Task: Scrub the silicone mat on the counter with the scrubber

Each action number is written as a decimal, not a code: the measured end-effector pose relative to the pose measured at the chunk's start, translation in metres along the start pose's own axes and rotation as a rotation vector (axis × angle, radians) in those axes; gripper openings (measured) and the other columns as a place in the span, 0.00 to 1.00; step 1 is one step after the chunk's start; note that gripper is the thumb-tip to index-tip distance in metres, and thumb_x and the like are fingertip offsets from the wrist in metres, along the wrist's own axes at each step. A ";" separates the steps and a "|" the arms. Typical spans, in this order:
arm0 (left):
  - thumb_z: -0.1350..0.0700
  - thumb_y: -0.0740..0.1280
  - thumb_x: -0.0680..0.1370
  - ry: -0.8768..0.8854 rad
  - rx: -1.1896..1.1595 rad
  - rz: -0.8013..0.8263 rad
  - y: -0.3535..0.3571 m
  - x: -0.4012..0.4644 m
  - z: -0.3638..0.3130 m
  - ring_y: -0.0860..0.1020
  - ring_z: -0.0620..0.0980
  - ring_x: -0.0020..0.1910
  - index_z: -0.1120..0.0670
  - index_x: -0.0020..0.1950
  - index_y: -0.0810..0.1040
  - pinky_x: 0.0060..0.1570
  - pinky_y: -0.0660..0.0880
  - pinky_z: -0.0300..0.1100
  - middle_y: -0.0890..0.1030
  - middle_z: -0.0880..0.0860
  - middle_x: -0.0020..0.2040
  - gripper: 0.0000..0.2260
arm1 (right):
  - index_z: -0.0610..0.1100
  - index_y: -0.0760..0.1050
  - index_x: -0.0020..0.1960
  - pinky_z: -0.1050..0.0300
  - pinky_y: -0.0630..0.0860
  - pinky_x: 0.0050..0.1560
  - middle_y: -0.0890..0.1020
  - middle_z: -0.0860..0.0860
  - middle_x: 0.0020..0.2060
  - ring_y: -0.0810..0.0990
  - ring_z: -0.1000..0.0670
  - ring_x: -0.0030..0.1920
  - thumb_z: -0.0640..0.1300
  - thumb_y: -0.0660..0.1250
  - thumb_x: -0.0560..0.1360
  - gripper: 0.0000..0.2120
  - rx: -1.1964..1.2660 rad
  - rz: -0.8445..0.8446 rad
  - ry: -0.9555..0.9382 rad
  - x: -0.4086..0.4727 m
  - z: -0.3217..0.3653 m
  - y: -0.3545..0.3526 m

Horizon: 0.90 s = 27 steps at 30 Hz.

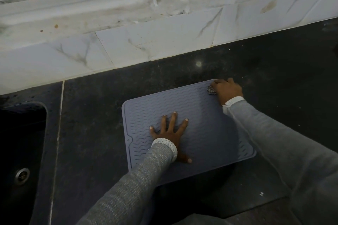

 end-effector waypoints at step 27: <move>0.28 0.71 0.56 -0.008 0.014 -0.004 -0.002 -0.004 -0.001 0.28 0.60 0.71 0.34 0.67 0.26 0.61 0.39 0.76 0.22 0.46 0.69 0.60 | 0.50 0.66 0.70 0.45 0.68 0.67 0.67 0.47 0.71 0.65 0.41 0.69 0.48 0.64 0.76 0.23 0.041 0.075 -0.152 -0.009 0.036 -0.008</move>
Point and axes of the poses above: each hand's wrist, its own x-axis towards the middle knuckle, its own y-axis out of the palm, z = x × y, the point moved 1 cm from there along x, towards the middle knuckle
